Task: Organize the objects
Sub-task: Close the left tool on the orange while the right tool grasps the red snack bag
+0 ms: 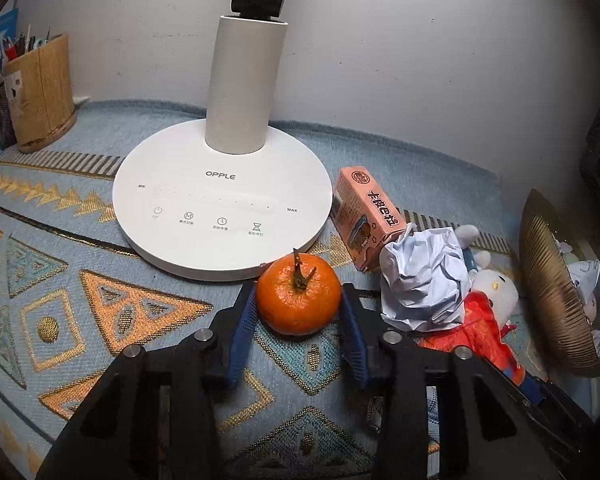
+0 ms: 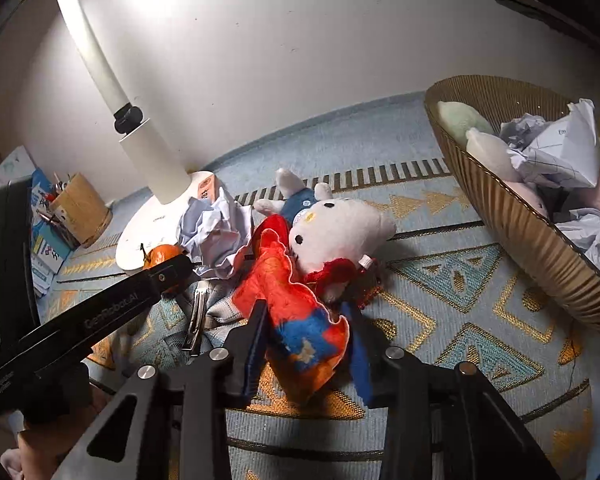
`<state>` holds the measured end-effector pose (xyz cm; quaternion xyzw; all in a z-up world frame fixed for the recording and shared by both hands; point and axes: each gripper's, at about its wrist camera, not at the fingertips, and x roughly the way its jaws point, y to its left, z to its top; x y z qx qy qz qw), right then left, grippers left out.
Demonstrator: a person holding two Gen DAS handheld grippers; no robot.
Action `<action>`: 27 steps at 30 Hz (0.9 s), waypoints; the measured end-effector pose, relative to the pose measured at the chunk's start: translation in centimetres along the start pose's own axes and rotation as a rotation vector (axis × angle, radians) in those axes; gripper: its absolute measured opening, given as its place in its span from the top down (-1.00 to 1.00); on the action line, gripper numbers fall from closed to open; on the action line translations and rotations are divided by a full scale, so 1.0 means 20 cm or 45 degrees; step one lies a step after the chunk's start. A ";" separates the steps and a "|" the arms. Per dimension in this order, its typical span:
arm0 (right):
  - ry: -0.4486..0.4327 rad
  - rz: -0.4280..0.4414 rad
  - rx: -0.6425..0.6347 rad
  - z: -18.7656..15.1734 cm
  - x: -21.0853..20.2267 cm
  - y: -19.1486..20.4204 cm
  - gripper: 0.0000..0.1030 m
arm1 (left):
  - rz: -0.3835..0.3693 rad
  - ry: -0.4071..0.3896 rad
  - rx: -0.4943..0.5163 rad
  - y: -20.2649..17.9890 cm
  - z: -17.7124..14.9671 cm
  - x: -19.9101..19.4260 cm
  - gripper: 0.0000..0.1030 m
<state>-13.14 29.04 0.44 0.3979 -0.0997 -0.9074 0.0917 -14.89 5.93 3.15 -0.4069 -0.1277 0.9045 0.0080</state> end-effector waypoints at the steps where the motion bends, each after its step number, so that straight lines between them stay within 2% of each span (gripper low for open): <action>1: -0.006 0.002 -0.029 0.00 -0.01 0.02 0.44 | 0.011 0.000 0.010 0.01 0.00 0.00 0.26; 4: -0.060 0.069 -0.057 0.00 -0.05 0.04 0.46 | -0.017 -0.011 -0.020 0.02 0.00 -0.01 0.27; 10: -0.227 0.138 0.037 -0.02 -0.18 -0.06 0.46 | -0.107 -0.094 -0.147 0.12 0.01 -0.08 0.27; 12: -0.269 0.177 0.040 -0.04 -0.23 -0.07 0.46 | -0.135 -0.135 -0.164 0.14 0.00 -0.11 0.27; 16: -0.365 0.279 0.016 -0.07 -0.31 -0.06 0.46 | -0.129 -0.197 -0.153 0.14 0.00 -0.17 0.27; 22: -0.332 0.265 0.024 -0.06 -0.28 -0.05 0.46 | -0.077 -0.256 -0.064 0.04 0.00 -0.23 0.27; 27: -0.315 0.293 0.061 -0.05 -0.25 -0.06 0.46 | -0.062 -0.254 -0.025 0.05 -0.05 -0.22 0.27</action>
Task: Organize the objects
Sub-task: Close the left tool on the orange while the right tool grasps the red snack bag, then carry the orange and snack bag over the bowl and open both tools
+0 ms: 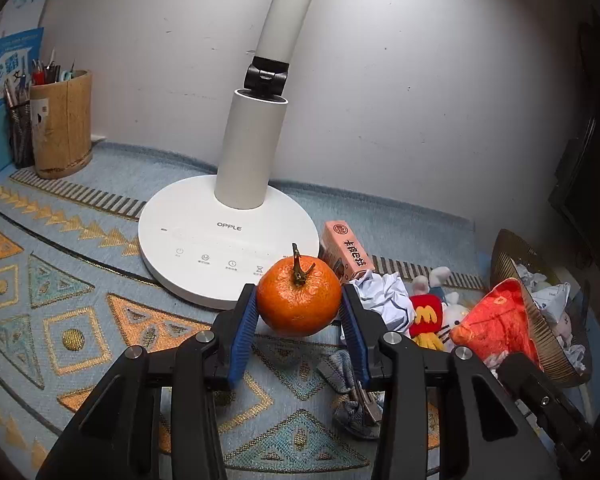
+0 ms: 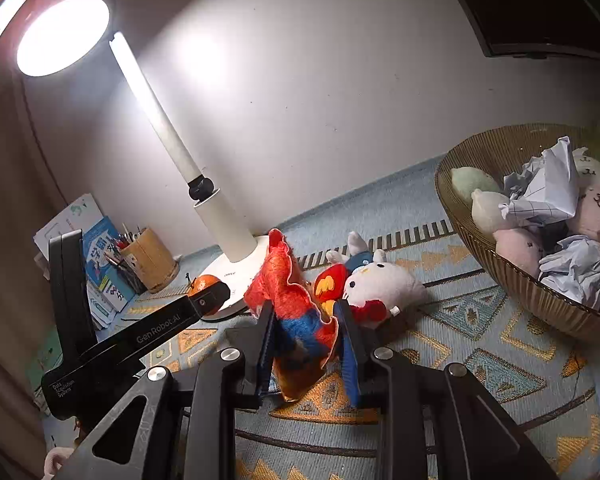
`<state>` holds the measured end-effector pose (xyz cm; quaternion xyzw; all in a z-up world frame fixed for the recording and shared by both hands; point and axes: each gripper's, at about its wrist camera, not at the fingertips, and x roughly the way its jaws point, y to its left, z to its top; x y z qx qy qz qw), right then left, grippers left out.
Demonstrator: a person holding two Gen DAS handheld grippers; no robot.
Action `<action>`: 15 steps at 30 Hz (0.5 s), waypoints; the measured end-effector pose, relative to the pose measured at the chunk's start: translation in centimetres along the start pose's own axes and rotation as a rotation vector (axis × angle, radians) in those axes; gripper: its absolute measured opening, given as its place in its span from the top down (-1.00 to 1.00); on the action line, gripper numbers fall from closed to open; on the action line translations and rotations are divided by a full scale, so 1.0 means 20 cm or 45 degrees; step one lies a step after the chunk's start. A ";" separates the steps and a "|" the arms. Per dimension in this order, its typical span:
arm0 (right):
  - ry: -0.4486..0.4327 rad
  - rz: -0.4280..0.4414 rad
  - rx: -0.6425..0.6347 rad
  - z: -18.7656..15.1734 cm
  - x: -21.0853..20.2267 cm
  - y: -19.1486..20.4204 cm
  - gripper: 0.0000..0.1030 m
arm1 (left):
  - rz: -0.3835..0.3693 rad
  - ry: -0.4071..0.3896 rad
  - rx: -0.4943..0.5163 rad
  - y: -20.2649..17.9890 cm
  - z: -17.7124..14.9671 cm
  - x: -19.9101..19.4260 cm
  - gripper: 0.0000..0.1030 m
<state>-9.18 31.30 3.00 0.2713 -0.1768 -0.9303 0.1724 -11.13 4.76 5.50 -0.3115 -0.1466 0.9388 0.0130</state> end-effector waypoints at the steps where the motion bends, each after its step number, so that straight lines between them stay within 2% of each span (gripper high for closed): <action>1: 0.000 0.002 0.009 0.00 0.00 -0.01 0.46 | -0.001 -0.001 0.001 0.02 -0.02 -0.01 0.27; 7: 0.001 0.007 0.038 0.00 0.00 -0.03 0.46 | 0.019 -0.004 -0.008 0.00 -0.02 0.01 0.27; 15: 0.016 0.034 -0.027 0.00 0.02 0.02 0.46 | 0.054 0.004 0.006 -0.02 -0.02 0.02 0.27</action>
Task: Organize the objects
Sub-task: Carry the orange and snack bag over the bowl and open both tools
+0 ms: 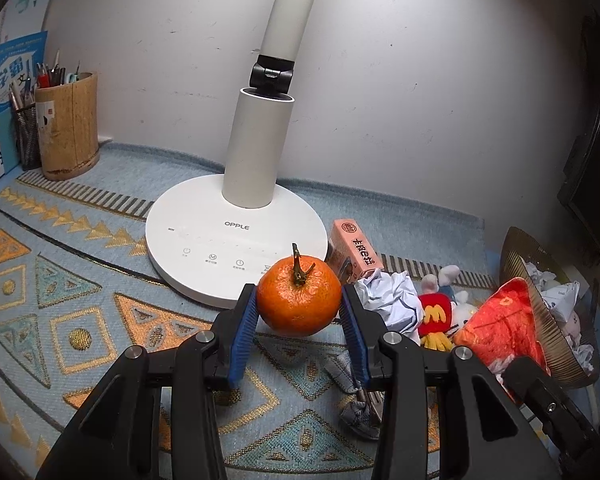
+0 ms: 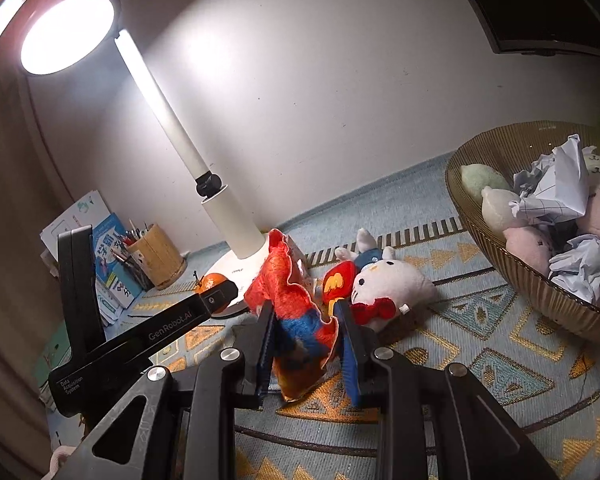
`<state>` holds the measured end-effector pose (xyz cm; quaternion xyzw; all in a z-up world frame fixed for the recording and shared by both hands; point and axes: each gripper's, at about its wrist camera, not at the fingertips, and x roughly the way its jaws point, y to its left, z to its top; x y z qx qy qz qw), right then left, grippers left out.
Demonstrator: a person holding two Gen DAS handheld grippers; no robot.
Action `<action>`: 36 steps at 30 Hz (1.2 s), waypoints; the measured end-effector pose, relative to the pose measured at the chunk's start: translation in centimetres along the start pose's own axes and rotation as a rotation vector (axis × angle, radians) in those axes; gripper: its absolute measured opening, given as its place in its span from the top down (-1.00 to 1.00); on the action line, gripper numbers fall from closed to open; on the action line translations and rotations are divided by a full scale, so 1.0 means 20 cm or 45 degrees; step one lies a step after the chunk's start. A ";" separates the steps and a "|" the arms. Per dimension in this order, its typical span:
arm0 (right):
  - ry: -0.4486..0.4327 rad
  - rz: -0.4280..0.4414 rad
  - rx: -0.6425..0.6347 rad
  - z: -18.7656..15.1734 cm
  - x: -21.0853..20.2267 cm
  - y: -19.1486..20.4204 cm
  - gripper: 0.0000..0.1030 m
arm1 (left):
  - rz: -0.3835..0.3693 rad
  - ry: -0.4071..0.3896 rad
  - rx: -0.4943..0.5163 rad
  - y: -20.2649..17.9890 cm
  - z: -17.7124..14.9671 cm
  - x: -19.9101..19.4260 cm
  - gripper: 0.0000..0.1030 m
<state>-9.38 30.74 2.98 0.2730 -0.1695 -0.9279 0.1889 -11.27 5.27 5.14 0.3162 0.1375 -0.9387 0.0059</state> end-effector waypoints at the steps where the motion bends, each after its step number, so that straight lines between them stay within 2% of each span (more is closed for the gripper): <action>1: -0.003 0.001 -0.011 0.00 0.00 0.01 0.46 | 0.005 -0.001 0.001 0.00 0.00 0.00 0.27; 9: -0.053 -0.006 -0.117 -0.01 -0.03 0.09 0.46 | 0.039 -0.039 0.002 -0.01 0.00 -0.03 0.27; 11: -0.046 -0.009 -0.100 -0.01 -0.06 0.08 0.46 | 0.006 -0.066 0.072 -0.05 0.00 -0.05 0.27; 12: -0.043 0.003 -0.063 0.00 -0.08 0.05 0.46 | 0.040 -0.079 0.142 -0.11 0.00 -0.08 0.27; 13: -0.064 0.029 -0.021 0.02 -0.13 0.02 0.47 | 0.033 -0.102 0.189 -0.16 0.01 -0.12 0.27; 16: -0.185 0.036 0.018 0.17 -0.34 -0.06 0.53 | -0.119 -0.145 0.238 -0.36 0.06 -0.22 0.27; 18: -0.256 -0.036 0.033 0.32 -0.48 -0.14 0.54 | -0.194 -0.164 0.300 -0.56 0.10 -0.27 0.27; 20: -0.317 -0.091 0.063 0.45 -0.61 -0.25 0.62 | -0.301 -0.172 0.354 -0.76 0.12 -0.29 0.27; 21: -0.308 -0.116 0.071 0.50 -0.64 -0.32 0.67 | -0.362 -0.156 0.365 -0.84 0.13 -0.28 0.27; 23: -0.234 -0.130 0.104 0.56 -0.67 -0.44 0.68 | -0.412 -0.126 0.332 -0.93 0.15 -0.25 0.27; 25: -0.145 -0.031 0.081 0.53 -0.72 -0.48 0.68 | -0.466 -0.113 0.275 -0.93 0.15 -0.25 0.27; 26: -0.076 -0.027 0.032 0.49 -0.72 -0.46 0.68 | -0.473 -0.106 0.261 -0.91 0.14 -0.26 0.27; 28: 0.012 -0.072 -0.032 0.33 -0.73 -0.41 0.53 | -0.431 -0.095 0.239 -0.84 0.13 -0.25 0.27; 29: 0.028 -0.087 -0.023 0.24 -0.73 -0.39 0.13 | -0.402 -0.088 0.221 -0.79 0.13 -0.24 0.27; 30: 0.037 -0.107 0.013 0.15 -0.70 -0.38 -0.57 | -0.381 -0.078 0.201 -0.74 0.12 -0.23 0.27; 31: 0.041 -0.125 0.061 0.07 -0.67 -0.38 -1.00 | -0.364 -0.070 0.180 -0.69 0.12 -0.23 0.27; 33: 0.032 -0.138 0.109 -0.05 -0.56 -0.37 -1.00 | -0.329 -0.064 0.153 -0.60 0.10 -0.23 0.27; 36: 0.077 -0.242 0.153 -0.09 -0.34 -0.39 -0.99 | -0.297 -0.050 0.162 -0.49 0.06 -0.25 0.27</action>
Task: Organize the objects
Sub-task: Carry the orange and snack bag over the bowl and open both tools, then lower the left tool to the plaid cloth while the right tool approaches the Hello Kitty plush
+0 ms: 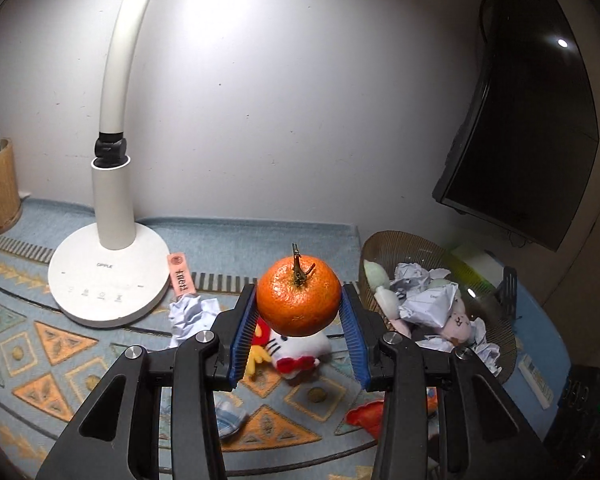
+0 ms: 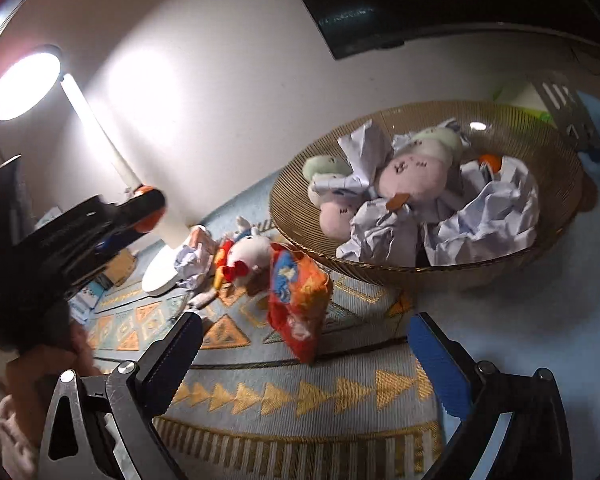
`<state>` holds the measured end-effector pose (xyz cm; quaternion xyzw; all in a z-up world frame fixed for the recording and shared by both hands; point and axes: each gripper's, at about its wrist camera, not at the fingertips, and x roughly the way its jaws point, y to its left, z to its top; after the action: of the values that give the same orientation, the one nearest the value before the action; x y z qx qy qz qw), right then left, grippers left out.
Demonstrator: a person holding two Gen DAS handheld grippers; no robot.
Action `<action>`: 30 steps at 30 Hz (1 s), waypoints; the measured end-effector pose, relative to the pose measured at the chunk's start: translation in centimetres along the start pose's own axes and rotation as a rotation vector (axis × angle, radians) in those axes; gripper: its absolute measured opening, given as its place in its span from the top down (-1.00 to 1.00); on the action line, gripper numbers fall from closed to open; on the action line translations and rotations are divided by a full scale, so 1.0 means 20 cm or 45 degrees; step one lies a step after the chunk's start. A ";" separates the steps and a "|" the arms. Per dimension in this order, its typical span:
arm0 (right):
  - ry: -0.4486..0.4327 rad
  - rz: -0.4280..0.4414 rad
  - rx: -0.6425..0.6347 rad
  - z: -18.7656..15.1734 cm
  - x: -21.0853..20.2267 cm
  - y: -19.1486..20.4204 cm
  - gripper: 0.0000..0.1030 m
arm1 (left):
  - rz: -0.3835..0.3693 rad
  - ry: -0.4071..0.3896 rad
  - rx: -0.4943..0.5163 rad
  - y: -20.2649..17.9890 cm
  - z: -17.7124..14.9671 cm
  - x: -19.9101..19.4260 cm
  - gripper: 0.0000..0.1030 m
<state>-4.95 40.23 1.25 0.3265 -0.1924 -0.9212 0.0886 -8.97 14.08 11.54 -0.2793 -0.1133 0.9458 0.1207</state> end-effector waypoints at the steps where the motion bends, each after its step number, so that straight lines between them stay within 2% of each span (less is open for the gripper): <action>1: 0.008 -0.023 0.011 0.01 0.06 0.00 -0.89 | 0.020 -0.001 0.015 0.02 -0.01 -0.01 0.27; 2: 0.038 -0.036 0.029 0.03 0.12 0.00 -0.72 | 0.039 -0.004 0.027 0.05 -0.02 -0.02 0.27; 3: 0.060 -0.020 0.056 0.05 0.17 0.00 0.10 | 0.048 -0.005 0.033 0.07 -0.02 -0.03 0.27; 4: 0.083 -0.001 0.090 0.05 0.20 -0.01 0.56 | 0.053 -0.004 0.034 0.09 -0.02 -0.03 0.27; 5: 0.098 0.035 0.115 0.05 0.21 0.00 0.58 | 0.058 -0.002 0.037 0.11 -0.03 -0.04 0.27; 7: 0.106 0.035 0.071 0.04 0.18 0.05 0.62 | 0.065 0.001 0.043 0.13 -0.03 -0.03 0.27; 9: 0.111 0.198 0.126 0.05 0.10 0.07 0.62 | 0.052 0.006 0.053 0.12 -0.03 -0.02 0.27; 11: 0.053 0.280 0.177 0.12 -0.03 0.06 0.62 | 0.019 0.009 0.081 0.07 -0.02 0.01 0.27; 13: -0.049 0.269 0.157 0.26 -0.19 0.05 0.62 | -0.035 0.005 0.118 -0.04 0.01 0.02 0.27; 16: -0.189 0.243 0.185 0.51 -0.40 -0.07 0.62 | -0.147 -0.015 0.152 -0.21 0.08 0.04 0.27; 19: -0.270 0.095 0.168 0.71 -0.53 -0.20 0.61 | -0.199 -0.026 0.200 -0.40 0.13 0.08 0.27; 20: -0.251 0.051 0.158 0.77 -0.52 -0.23 0.61 | -0.215 -0.027 0.214 -0.45 0.14 0.09 0.27; 22: -0.232 0.006 0.206 0.83 -0.47 -0.33 0.55 | -0.248 -0.021 0.222 -0.55 0.13 0.13 0.25; 23: -0.227 -0.013 0.238 0.84 -0.43 -0.38 0.43 | -0.269 -0.007 0.241 -0.60 0.12 0.16 0.08; 24: -0.177 -0.038 0.264 0.85 -0.38 -0.44 -0.29 | -0.276 0.022 0.264 -0.65 0.10 0.20 -0.49; 25: -0.090 -0.062 0.302 0.86 -0.30 -0.49 -0.96 | -0.292 0.091 0.286 -0.68 0.08 0.25 -0.95; 26: -0.009 -0.060 0.337 0.86 -0.24 -0.53 -1.00 | -0.310 0.159 0.306 -0.71 0.06 0.30 -1.00; 27: 0.006 -0.044 0.366 0.85 -0.20 -0.56 -1.00 | -0.315 0.189 0.317 -0.72 0.03 0.32 -0.99; 30: -0.075 -0.008 0.414 0.80 -0.23 -0.59 -1.00 | -0.301 0.179 0.320 -0.67 -0.03 0.30 -0.99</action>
<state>-12.02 57.05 10.27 0.3101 -0.3406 -0.8872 0.0261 -11.29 28.66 11.78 -0.3122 -0.0176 0.9099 0.2726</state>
